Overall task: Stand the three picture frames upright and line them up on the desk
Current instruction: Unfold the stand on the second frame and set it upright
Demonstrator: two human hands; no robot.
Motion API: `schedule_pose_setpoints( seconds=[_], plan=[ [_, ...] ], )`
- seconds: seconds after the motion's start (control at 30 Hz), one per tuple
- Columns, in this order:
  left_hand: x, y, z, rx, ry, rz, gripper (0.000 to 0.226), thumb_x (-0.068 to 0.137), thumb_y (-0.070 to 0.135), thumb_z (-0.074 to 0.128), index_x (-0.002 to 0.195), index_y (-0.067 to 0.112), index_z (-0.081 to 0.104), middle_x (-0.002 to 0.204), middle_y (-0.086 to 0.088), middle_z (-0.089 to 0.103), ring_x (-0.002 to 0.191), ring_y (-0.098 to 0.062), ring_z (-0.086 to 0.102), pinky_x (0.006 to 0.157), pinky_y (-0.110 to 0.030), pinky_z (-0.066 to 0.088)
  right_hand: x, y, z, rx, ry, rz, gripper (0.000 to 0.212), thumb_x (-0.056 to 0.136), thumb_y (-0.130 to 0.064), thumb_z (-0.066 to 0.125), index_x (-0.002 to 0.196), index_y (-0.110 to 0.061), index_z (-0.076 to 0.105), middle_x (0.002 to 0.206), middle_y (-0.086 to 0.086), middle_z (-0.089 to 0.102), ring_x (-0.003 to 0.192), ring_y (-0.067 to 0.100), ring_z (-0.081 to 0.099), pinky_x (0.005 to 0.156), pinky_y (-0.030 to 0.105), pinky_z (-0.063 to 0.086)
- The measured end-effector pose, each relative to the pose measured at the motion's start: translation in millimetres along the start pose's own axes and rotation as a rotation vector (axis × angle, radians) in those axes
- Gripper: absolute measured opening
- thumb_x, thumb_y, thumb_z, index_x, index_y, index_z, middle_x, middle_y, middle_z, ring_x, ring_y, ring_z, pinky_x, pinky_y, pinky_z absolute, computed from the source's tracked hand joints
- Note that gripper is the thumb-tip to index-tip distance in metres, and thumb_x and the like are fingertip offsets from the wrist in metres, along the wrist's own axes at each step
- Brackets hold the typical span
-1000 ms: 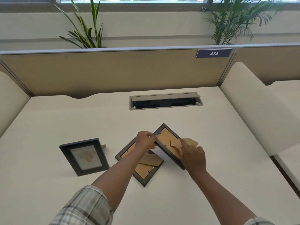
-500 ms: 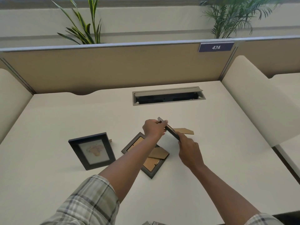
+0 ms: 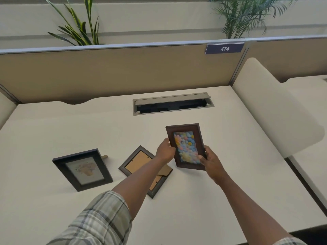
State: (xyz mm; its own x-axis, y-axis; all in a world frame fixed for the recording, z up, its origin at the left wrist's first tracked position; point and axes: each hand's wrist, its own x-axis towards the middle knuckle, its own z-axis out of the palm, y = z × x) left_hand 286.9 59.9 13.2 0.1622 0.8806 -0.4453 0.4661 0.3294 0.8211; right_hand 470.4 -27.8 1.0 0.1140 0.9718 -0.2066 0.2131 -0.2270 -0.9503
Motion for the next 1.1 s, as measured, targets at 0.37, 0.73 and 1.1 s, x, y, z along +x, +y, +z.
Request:
schedule_pose_setpoints(
  seconds=[0.37, 0.73, 1.1],
  plan=[
    [-7.5, 8.4, 27.9, 0.064, 0.044, 0.224, 0.049, 0.085, -0.003, 0.043, 0.129, 0.015, 0.052, 0.121, -0.007, 0.061, 0.107, -0.023, 0.061, 0.066, -0.020, 0.052, 25.3, 13.7, -24.5, 0.229, 0.017, 0.159, 0.064, 0.060, 0.010, 0.054, 0.115, -0.022, 0.054, 0.114, 0.001, 0.067, 0.111, 0.023, 0.062, 0.073, 0.024, 0.055],
    [-17.8, -29.7, -11.1, 0.146, 0.126, 0.185, 0.046, 0.077, -0.008, 0.048, 0.118, 0.009, 0.060, 0.109, -0.009, 0.063, 0.100, -0.020, 0.059, 0.077, -0.023, 0.044, -12.1, 36.5, -6.4, -0.269, 0.534, 0.060, 0.035, 0.075, -0.004, 0.064, 0.098, -0.023, 0.046, 0.093, 0.001, 0.059, 0.084, 0.027, 0.058, 0.067, 0.034, 0.044],
    [-53.0, -100.4, -85.7, 0.268, 0.186, -0.177, 0.031, 0.074, 0.006, 0.048, 0.101, 0.015, 0.060, 0.107, -0.003, 0.059, 0.084, -0.014, 0.050, 0.066, -0.024, 0.040, 1.3, 4.7, 145.4, -1.064, -0.145, -0.478, 0.033, 0.080, -0.021, 0.053, 0.112, -0.018, 0.059, 0.110, 0.002, 0.063, 0.105, 0.026, 0.058, 0.084, 0.041, 0.041]
  ],
)
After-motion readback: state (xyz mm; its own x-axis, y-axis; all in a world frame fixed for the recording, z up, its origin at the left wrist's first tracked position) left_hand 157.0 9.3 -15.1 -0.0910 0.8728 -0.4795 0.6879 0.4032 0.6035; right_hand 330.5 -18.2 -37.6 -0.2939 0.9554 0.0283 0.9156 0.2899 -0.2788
